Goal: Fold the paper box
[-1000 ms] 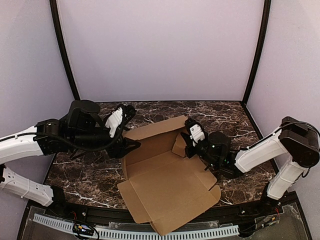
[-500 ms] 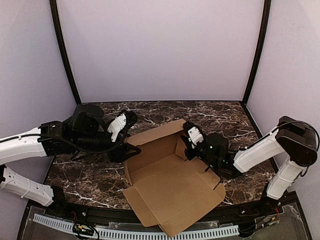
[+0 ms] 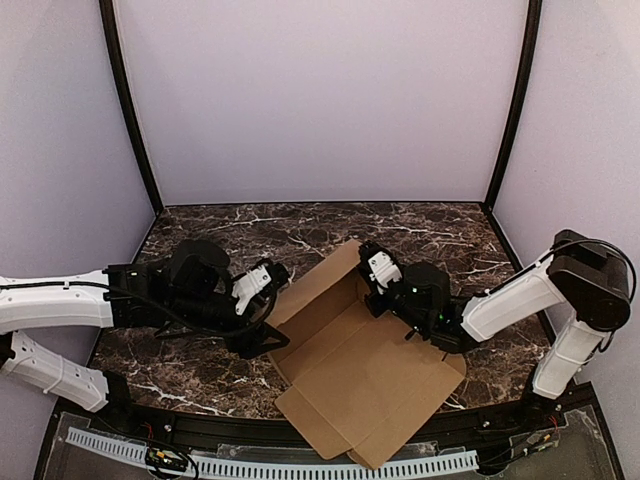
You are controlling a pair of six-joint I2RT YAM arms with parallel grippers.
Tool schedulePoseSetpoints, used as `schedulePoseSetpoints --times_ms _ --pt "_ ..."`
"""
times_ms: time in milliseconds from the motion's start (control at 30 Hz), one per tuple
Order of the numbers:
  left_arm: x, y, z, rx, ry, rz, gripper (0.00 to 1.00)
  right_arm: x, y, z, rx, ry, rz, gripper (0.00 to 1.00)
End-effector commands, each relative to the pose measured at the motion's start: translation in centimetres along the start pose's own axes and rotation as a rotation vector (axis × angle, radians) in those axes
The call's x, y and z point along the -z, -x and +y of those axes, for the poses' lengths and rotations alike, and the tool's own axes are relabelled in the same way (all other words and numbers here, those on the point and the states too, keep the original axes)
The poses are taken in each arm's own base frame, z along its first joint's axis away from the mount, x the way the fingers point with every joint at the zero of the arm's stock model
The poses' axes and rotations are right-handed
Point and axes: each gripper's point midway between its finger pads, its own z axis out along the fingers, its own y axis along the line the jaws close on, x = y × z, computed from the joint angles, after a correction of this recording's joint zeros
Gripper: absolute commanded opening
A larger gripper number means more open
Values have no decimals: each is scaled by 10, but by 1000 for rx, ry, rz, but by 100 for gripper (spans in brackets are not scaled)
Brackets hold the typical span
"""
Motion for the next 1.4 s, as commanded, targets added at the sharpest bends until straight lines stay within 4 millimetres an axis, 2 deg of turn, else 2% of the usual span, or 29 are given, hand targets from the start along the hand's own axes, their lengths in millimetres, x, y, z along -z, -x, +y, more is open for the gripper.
schedulePoseSetpoints --times_ms 0,167,300,433,600,767,833,967,1067,1167,1233,1333,1367 --pt "-7 -40 -64 8 -336 126 77 -7 32 -11 -15 -52 -82 0" --pt "0 -26 -76 26 -407 82 84 -9 31 -11 -19 -57 -77 0" --pt "-1 -24 -67 16 -345 72 87 -9 30 -11 -20 -55 -75 0" --pt "7 -16 -56 9 -269 37 97 -7 26 -11 -18 -58 -68 0" --pt "32 9 -44 4 -180 -74 99 -5 23 -12 -18 -63 -62 0" --pt "64 33 -49 -4 -181 -160 99 -5 19 -13 -16 -68 -54 0" --pt "74 34 -49 5 -174 -148 99 -5 19 -13 -12 -72 -51 0" --pt "88 31 -35 14 -86 -118 99 -5 19 -15 -10 -81 -48 0" --pt "96 34 -13 35 51 -128 99 -4 20 -16 -21 -85 -49 0" --pt "104 45 11 58 190 -182 99 -2 20 -17 -43 -82 -50 0" --pt "104 54 19 53 243 -214 99 -1 21 -13 -55 -59 -57 0" --pt "102 73 22 23 263 -271 97 4 23 -5 -57 -5 -81 0" --pt "99 83 22 -2 264 -297 93 6 24 -3 -55 14 -89 0"
